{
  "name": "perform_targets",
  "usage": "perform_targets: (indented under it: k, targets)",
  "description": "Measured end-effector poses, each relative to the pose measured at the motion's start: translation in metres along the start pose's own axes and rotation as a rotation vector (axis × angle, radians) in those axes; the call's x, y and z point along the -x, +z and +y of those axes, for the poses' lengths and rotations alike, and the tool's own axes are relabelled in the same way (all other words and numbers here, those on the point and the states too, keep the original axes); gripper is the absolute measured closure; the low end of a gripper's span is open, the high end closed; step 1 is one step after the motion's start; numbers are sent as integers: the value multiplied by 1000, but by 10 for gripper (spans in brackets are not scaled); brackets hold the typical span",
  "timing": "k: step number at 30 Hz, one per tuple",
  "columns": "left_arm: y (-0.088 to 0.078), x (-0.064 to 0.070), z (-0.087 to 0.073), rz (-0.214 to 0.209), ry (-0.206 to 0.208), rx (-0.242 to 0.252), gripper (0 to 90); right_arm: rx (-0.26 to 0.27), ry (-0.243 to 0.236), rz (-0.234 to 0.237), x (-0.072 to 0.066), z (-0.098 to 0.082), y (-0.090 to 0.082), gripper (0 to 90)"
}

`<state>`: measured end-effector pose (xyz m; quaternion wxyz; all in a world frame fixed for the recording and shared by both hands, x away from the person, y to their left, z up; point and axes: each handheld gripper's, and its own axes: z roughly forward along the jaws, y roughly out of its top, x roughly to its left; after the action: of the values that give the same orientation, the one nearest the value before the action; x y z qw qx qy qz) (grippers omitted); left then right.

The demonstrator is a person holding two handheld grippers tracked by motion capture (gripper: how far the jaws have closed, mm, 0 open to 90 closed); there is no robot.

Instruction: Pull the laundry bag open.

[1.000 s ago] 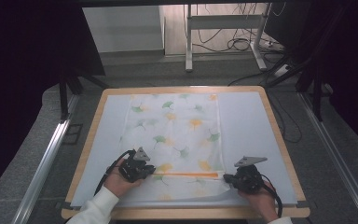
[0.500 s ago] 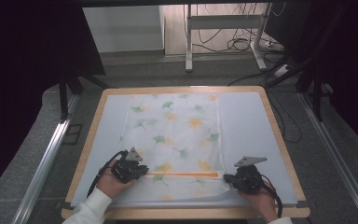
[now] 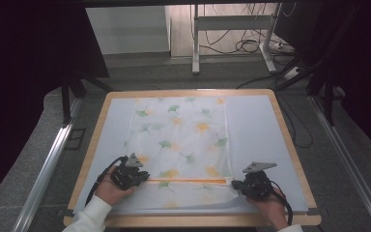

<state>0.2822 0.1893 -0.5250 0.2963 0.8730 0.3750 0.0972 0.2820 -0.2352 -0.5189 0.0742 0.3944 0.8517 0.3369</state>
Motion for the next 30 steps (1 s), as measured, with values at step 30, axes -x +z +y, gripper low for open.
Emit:
perform_targets:
  k: [30]
  targets:
    - [-14,-17,-21,41,-66,-3,847,0,-17,-12,-2,0,0,895]
